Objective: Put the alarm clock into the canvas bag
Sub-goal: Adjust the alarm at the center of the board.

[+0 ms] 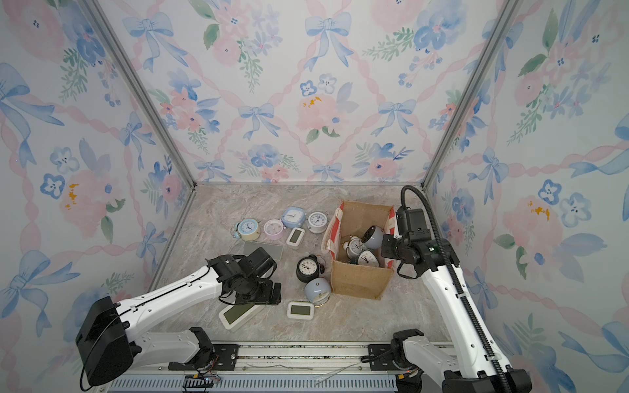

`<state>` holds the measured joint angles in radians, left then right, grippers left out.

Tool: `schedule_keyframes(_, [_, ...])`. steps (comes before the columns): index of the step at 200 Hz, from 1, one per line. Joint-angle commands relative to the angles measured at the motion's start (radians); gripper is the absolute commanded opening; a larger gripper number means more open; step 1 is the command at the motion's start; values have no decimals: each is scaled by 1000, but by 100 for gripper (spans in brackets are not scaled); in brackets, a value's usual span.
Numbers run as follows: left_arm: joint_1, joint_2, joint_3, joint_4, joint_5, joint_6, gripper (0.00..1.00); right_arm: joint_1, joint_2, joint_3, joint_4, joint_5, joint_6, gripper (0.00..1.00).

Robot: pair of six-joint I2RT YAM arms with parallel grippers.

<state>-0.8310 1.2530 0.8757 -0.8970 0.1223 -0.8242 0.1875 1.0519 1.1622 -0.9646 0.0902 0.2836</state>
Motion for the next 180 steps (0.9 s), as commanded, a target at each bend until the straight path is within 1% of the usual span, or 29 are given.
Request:
schedule_keyframes(1, [-16, -2, 10, -31, 70, -3, 98, 19, 0, -4, 2, -1, -6, 14])
schedule_keyframes(27, [-17, 27, -10, -25, 87, 27, 98, 20, -6, -7, 1, 1, -6, 14])
schedule_keyframes(56, [-20, 43, -30, 51, 164, 47, 98, 20, -4, -3, -3, 6, -9, 14])
schedule_keyframes(67, [-19, 44, -37, 65, 175, 53, 98, 20, -4, -3, -4, 7, -8, 14])
schedule_keyframes(91, [-6, 60, -58, 61, 137, 60, 98, 19, -5, -4, -3, 7, -8, 14])
schedule_keyframes(114, [15, 67, -74, 58, 70, 56, 98, 19, -3, -2, -4, 7, -9, 14])
schedule_keyframes(135, [55, 77, -85, 59, 29, 72, 98, 19, 0, -1, -3, 5, -9, 14])
schedule_keyframes(169, [138, 81, -69, 55, -71, 86, 98, 21, 8, 5, -4, 0, -9, 14])
schedule_keyframes(180, [160, 77, -66, 55, -79, 86, 98, 21, 8, 7, -5, 1, -10, 14])
